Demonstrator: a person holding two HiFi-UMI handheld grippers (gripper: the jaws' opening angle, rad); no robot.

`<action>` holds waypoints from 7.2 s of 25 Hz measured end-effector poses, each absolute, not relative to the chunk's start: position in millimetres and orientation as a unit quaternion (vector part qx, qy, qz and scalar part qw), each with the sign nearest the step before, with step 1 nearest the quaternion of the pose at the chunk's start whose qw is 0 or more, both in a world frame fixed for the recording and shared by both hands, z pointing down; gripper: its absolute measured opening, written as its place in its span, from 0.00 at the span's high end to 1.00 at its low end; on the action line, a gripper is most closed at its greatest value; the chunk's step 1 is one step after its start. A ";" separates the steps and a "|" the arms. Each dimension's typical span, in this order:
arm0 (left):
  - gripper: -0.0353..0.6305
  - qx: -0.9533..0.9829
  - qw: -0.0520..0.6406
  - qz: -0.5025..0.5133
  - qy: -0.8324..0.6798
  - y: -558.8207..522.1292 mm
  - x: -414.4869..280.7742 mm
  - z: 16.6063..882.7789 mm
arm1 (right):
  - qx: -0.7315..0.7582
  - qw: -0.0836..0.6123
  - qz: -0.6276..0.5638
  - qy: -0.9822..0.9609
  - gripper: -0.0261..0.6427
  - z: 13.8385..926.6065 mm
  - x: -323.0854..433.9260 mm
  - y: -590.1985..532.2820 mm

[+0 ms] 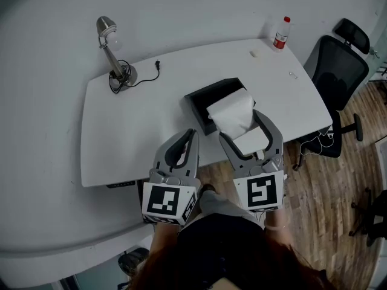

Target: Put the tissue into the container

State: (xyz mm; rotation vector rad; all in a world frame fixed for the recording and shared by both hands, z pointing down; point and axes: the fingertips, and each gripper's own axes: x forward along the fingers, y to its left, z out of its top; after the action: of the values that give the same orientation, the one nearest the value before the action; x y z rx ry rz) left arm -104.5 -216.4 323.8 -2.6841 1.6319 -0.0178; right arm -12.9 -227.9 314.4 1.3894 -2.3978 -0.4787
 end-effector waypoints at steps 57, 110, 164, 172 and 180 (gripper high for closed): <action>0.89 -0.851 -0.062 -0.061 0.518 -330.9 -118.1 375.3 | 0.449 0.270 -0.048 -0.851 0.41 434.5 -28.2 -357.9; 0.89 -0.844 -0.059 -0.050 0.531 -300.1 -123.8 365.4 | 0.475 0.219 0.013 -0.852 0.53 416.9 -27.6 -339.4; 0.89 -0.840 -0.026 0.018 0.542 -73.2 -103.5 334.5 | 0.522 0.067 -0.022 -0.850 0.93 317.4 14.9 -105.6; 0.89 -0.842 -0.031 0.017 0.539 -66.0 -94.1 338.9 | 0.515 0.045 -0.036 -0.855 0.93 307.2 23.4 -80.2; 0.89 -0.839 -0.025 0.018 0.543 -54.8 -68.3 334.6 | 0.508 0.053 -0.060 -0.857 0.93 305.3 40.0 -58.5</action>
State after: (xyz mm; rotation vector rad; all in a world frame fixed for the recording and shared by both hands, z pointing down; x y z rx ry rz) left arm -68.3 -54.8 334.6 -2.6801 1.7322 0.0573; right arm 40.0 -58.5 305.3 1.5457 -2.6062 -0.1812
